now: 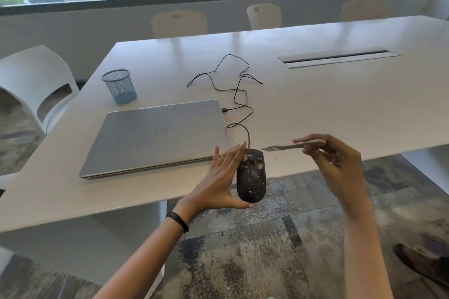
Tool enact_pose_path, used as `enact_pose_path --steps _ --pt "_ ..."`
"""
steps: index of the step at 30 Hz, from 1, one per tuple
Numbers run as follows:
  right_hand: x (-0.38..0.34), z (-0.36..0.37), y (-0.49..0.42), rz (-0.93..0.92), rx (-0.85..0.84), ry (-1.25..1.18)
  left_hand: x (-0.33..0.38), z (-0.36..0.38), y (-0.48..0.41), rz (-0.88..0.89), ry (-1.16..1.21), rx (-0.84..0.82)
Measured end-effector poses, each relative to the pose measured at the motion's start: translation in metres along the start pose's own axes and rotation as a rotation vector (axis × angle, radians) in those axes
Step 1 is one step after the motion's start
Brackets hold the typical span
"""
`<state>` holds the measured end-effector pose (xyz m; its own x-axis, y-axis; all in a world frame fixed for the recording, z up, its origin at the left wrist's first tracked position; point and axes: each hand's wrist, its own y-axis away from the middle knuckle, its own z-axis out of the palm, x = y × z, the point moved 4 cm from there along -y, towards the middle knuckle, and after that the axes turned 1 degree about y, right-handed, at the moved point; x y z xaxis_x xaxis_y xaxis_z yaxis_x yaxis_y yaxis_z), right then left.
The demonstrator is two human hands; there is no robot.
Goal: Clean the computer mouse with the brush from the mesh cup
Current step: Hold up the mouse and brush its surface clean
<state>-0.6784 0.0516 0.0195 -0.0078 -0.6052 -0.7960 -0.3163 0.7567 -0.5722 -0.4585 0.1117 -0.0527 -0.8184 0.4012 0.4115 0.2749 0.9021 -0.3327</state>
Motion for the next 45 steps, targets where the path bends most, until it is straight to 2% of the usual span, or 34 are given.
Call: enact_pose_path --steps 3,8,12,16,19,23,32,45 --pt "0.006 0.003 -0.001 0.01 -0.057 -0.017 -0.003 0.001 0.002 0.003 0.001 0.001" --pt "0.014 -0.006 -0.013 -0.001 -0.013 -0.067 -0.008 0.001 -0.001 -0.018 -0.029 0.016" --pt "0.021 -0.004 -0.021 0.0 -0.133 -0.073 -0.008 0.002 -0.007 -0.032 -0.028 0.024" --pt "0.027 -0.009 -0.027 0.011 -0.118 -0.12 -0.007 0.006 -0.012 -0.048 -0.027 0.016" --pt "0.028 -0.009 -0.028 0.004 -0.17 -0.125 -0.005 0.008 -0.013 -0.055 -0.032 0.017" --pt "0.027 -0.012 -0.03 0.011 -0.15 -0.167 -0.001 0.01 -0.013 -0.059 -0.036 0.024" --pt "0.025 -0.016 -0.022 0.015 -0.196 -0.101 0.005 0.012 -0.009 -0.076 -0.034 0.042" --pt "0.015 -0.022 -0.01 0.008 -0.145 -0.041 0.016 0.011 -0.008 -0.09 -0.06 0.038"
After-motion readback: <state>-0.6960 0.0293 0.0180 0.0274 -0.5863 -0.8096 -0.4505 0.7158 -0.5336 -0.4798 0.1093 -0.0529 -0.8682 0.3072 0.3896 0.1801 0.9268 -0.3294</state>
